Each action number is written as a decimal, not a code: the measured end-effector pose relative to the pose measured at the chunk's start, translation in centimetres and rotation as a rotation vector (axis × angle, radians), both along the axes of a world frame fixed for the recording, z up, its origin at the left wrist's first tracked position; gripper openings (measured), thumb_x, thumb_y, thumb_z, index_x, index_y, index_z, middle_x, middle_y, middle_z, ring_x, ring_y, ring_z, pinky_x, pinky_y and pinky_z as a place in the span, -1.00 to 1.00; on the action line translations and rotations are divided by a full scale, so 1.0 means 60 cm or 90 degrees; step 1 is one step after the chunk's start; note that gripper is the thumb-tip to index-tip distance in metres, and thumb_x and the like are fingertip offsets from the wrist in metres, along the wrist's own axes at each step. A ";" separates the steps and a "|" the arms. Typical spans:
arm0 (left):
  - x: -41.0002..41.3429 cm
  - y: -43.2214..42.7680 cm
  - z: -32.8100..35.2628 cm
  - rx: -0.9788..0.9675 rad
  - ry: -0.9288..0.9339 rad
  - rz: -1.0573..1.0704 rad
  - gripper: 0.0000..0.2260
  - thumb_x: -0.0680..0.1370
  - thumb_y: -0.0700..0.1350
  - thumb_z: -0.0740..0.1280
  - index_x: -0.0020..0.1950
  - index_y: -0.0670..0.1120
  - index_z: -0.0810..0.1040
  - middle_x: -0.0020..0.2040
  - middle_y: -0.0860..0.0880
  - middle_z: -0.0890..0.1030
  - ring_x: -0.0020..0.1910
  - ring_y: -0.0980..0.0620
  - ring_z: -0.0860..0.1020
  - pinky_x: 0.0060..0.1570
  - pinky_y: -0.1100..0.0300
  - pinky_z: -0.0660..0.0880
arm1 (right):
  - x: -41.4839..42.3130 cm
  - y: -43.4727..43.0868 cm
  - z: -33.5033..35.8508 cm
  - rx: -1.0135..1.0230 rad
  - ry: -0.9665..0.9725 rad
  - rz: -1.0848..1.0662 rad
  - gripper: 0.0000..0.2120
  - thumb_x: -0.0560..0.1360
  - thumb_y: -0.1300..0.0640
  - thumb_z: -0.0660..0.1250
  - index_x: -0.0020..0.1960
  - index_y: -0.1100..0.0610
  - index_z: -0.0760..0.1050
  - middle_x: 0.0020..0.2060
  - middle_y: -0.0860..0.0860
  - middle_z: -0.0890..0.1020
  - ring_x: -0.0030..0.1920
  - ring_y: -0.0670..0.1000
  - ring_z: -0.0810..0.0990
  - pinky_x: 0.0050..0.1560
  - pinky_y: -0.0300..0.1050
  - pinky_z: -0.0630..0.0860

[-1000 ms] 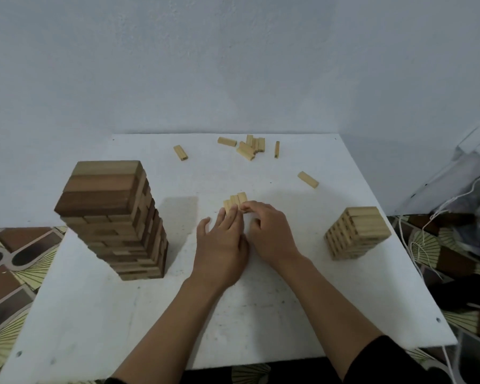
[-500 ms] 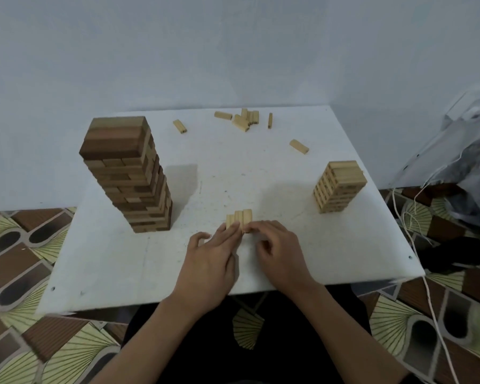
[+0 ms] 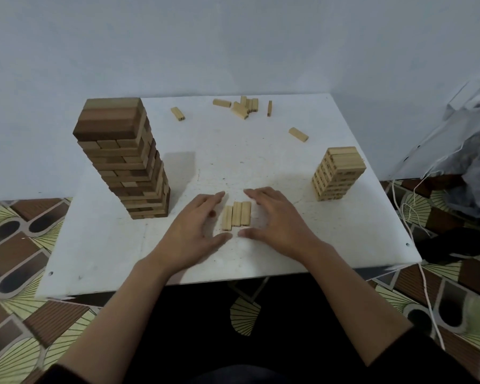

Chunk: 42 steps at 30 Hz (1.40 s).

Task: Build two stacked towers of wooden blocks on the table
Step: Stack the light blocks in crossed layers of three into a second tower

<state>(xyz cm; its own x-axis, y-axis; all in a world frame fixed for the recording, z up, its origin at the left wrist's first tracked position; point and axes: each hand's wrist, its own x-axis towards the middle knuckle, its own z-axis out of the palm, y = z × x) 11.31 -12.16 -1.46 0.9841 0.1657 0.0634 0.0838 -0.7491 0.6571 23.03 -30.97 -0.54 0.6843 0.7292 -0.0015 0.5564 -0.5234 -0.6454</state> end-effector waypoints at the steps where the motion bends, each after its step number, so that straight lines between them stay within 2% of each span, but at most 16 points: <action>1: 0.007 0.003 0.001 0.014 0.013 -0.014 -0.28 0.49 0.06 0.52 0.59 0.00 0.30 0.32 0.15 0.43 0.15 0.22 0.45 0.13 0.38 0.37 | 0.006 0.003 0.000 -0.023 0.003 0.011 -0.19 0.39 -0.13 0.56 0.53 0.04 0.32 0.35 -0.08 0.43 0.33 -0.08 0.36 0.34 -0.14 0.33; 3: 0.018 0.005 -0.001 0.026 0.028 -0.033 -0.31 0.48 0.07 0.52 0.56 -0.03 0.36 0.24 0.14 0.46 0.12 0.20 0.46 0.16 0.31 0.42 | 0.014 0.007 -0.003 -0.032 0.015 0.024 -0.21 0.37 -0.11 0.58 0.50 0.08 0.37 0.28 -0.09 0.47 0.24 -0.09 0.43 0.26 -0.17 0.39; 7: 0.035 0.004 -0.002 -0.009 0.037 -0.017 -0.46 0.43 0.05 0.57 0.38 0.03 0.54 0.14 0.18 0.49 0.09 0.23 0.49 0.04 0.41 0.42 | 0.023 0.012 -0.005 -0.011 0.037 0.049 -0.40 0.40 -0.04 0.57 0.38 0.08 0.52 0.13 -0.15 0.47 0.10 -0.15 0.47 0.05 -0.32 0.38; 9: 0.041 0.004 -0.002 -0.013 0.043 -0.013 -0.49 0.41 0.07 0.58 0.33 0.07 0.57 0.12 0.19 0.49 0.08 0.25 0.49 -0.01 0.44 0.39 | 0.029 0.013 -0.005 -0.014 0.042 0.067 -0.44 0.40 -0.02 0.57 0.35 0.07 0.54 0.11 -0.15 0.45 0.07 -0.17 0.47 0.03 -0.31 0.38; 13: 0.045 0.006 -0.001 -0.028 0.047 -0.017 -0.50 0.41 0.09 0.58 0.30 0.05 0.57 0.11 0.19 0.49 0.06 0.22 0.50 0.02 0.35 0.44 | 0.037 0.014 0.000 -0.030 0.037 0.113 -0.52 0.43 -0.01 0.54 0.30 0.04 0.54 0.10 -0.13 0.43 0.05 -0.19 0.44 0.01 -0.32 0.37; 17: 0.044 0.002 -0.001 -0.039 0.044 -0.005 -0.50 0.40 0.10 0.58 0.29 0.07 0.56 0.11 0.18 0.49 0.07 0.21 0.51 0.02 0.36 0.44 | 0.039 0.013 0.001 -0.036 0.044 0.115 -0.51 0.43 0.00 0.54 0.32 0.03 0.54 0.09 -0.14 0.42 0.05 -0.19 0.44 0.02 -0.31 0.35; 23: 0.046 0.005 -0.001 -0.066 0.047 -0.005 -0.53 0.38 0.07 0.60 0.24 0.09 0.58 0.08 0.19 0.50 0.05 0.18 0.51 0.01 0.32 0.47 | 0.041 0.011 0.005 -0.030 0.058 0.109 -0.37 0.38 -0.05 0.59 0.39 0.05 0.52 0.09 -0.16 0.44 0.03 -0.23 0.44 0.03 -0.29 0.39; 28: 0.049 0.003 0.007 -0.074 0.054 -0.016 -0.55 0.36 0.08 0.62 0.19 0.07 0.59 0.06 0.19 0.49 0.04 0.21 0.50 -0.02 0.31 0.46 | 0.038 0.015 0.018 -0.057 0.044 0.150 -0.48 0.44 -0.03 0.53 0.35 0.05 0.50 0.12 -0.14 0.38 0.08 -0.14 0.45 0.08 -0.19 0.47; 31: 0.047 -0.003 0.026 -0.070 0.020 -0.019 -0.54 0.35 0.09 0.62 0.19 0.07 0.59 0.05 0.17 0.51 0.05 0.22 0.50 0.01 0.32 0.47 | 0.034 0.005 0.034 -0.047 0.013 0.161 -0.54 0.49 -0.05 0.48 0.33 0.02 0.47 0.15 -0.17 0.34 0.11 -0.14 0.45 0.13 -0.13 0.50; 34: 0.049 -0.014 0.057 -0.058 -0.041 -0.023 -0.53 0.34 0.03 0.65 0.20 0.05 0.62 0.02 0.15 0.50 0.05 0.19 0.51 0.02 0.39 0.44 | 0.036 -0.011 0.061 -0.021 -0.023 0.149 -0.49 0.52 -0.07 0.45 0.40 0.02 0.43 0.18 -0.20 0.33 0.21 -0.17 0.41 0.24 -0.14 0.47; 36: 0.058 -0.021 0.082 -0.039 -0.079 -0.030 -0.52 0.32 0.01 0.66 0.20 0.06 0.63 -0.02 0.15 0.49 0.02 0.14 0.52 0.00 0.36 0.45 | 0.043 -0.025 0.086 -0.009 -0.054 0.138 -0.49 0.52 -0.08 0.45 0.41 0.01 0.43 0.20 -0.21 0.33 0.25 -0.17 0.39 0.26 -0.14 0.46; 39: 0.074 -0.034 0.123 -0.005 -0.106 -0.059 -0.51 0.33 0.11 0.63 0.22 0.12 0.63 -0.05 0.16 0.47 0.00 0.11 0.52 -0.04 0.28 0.46 | 0.057 -0.051 0.124 -0.011 -0.103 0.129 -0.47 0.50 -0.16 0.44 0.41 -0.05 0.44 0.19 -0.23 0.34 0.27 -0.13 0.37 0.29 -0.10 0.43; 42: 0.101 -0.057 0.162 0.010 -0.107 -0.085 -0.52 0.33 0.21 0.58 0.21 0.16 0.62 -0.05 0.18 0.48 0.02 0.17 0.51 -0.03 0.29 0.43 | 0.076 -0.090 0.159 0.011 -0.111 0.104 -0.45 0.45 -0.19 0.46 0.39 -0.06 0.48 0.15 -0.25 0.35 0.27 -0.17 0.35 0.29 -0.17 0.37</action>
